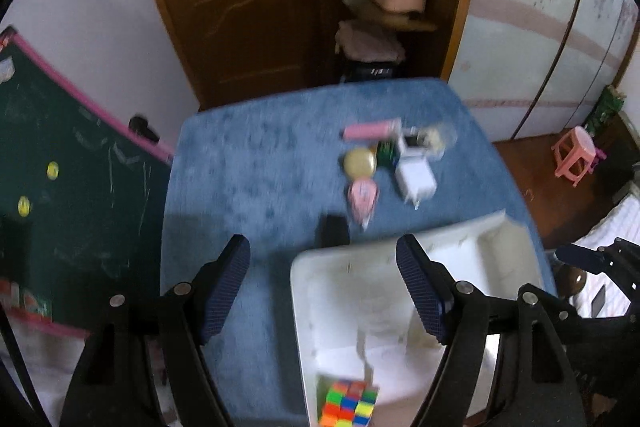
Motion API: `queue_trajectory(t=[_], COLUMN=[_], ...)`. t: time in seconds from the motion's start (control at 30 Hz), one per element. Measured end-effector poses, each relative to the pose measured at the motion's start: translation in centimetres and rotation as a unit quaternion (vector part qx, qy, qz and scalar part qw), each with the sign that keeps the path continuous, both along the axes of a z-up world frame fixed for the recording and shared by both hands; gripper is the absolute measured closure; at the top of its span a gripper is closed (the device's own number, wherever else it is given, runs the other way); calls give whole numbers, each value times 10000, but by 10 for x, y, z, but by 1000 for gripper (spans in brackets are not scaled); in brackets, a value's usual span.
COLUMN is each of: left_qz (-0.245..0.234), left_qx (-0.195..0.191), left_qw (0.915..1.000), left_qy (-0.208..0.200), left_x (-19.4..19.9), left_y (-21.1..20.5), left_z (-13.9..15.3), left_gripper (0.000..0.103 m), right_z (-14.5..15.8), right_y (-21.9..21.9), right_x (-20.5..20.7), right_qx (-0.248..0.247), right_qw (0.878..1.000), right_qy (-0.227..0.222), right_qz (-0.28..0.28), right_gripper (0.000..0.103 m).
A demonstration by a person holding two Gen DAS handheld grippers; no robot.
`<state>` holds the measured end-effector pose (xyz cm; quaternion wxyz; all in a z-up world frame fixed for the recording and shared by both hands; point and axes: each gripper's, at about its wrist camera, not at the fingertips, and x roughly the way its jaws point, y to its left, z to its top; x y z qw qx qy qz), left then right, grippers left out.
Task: Organize rigid objects
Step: 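Grasp the gold round tin with the left tool while the right grasps the white charger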
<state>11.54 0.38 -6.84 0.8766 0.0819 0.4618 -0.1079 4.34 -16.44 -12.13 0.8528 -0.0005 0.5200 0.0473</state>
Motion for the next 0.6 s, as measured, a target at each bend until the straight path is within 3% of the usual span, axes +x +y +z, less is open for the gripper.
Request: queue_trajectory(t=[0.2,0.33,0.47,0.6], left_qz=[-134,-284,-416,-566], left_qx=[-105,-54,50,104], left_qw=[9998,9995,9991,9981], left_qy=[-126,-122,-12,200], left_x=[48,78,111,138], left_y=[-10,-19,-33,-45], left_z=[23,24,9,-16], left_gripper=[20,20,20,20], right_z=[46,68,68,47], right_y=[-29,-46,-53,-54], right_x=[46,85,122,158], right_qx=[64,182,129,148], right_qw=[9987,9964,9955,9958], right_qy=[-352,-527,-491,-234], right_qz=[-351,-636,-803,-872], right_gripper=[42,34,34,34])
